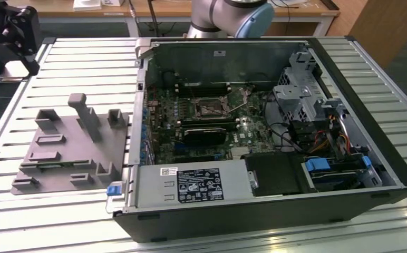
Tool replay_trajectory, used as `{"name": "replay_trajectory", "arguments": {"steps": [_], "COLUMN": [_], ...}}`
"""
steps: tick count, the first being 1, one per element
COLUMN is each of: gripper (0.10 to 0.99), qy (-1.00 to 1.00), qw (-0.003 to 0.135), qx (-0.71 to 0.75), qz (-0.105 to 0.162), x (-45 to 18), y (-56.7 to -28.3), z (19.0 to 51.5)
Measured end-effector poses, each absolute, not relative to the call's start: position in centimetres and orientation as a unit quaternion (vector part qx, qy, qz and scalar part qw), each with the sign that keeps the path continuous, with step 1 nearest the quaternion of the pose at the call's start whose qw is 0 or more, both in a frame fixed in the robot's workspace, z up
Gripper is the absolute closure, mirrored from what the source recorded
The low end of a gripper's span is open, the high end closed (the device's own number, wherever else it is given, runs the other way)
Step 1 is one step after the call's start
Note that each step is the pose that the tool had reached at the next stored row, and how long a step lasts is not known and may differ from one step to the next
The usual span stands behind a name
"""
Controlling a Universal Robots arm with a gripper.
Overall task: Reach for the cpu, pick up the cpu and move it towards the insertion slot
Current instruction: 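Pick up the cpu and move it towards the insertion slot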
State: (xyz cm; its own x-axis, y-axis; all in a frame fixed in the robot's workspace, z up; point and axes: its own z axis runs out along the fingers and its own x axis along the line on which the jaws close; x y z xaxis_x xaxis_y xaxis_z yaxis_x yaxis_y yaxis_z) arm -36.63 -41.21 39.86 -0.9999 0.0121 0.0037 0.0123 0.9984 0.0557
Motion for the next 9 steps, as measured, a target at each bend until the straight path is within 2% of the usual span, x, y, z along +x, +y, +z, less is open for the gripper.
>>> {"name": "replay_trajectory", "arguments": {"steps": [9], "gripper": [0.545], "qy": [-1.0], "qw": [0.002], "qx": [-0.006], "qz": [-0.028], "x": [-35.63], "y": [-41.21], "z": [39.86]}}
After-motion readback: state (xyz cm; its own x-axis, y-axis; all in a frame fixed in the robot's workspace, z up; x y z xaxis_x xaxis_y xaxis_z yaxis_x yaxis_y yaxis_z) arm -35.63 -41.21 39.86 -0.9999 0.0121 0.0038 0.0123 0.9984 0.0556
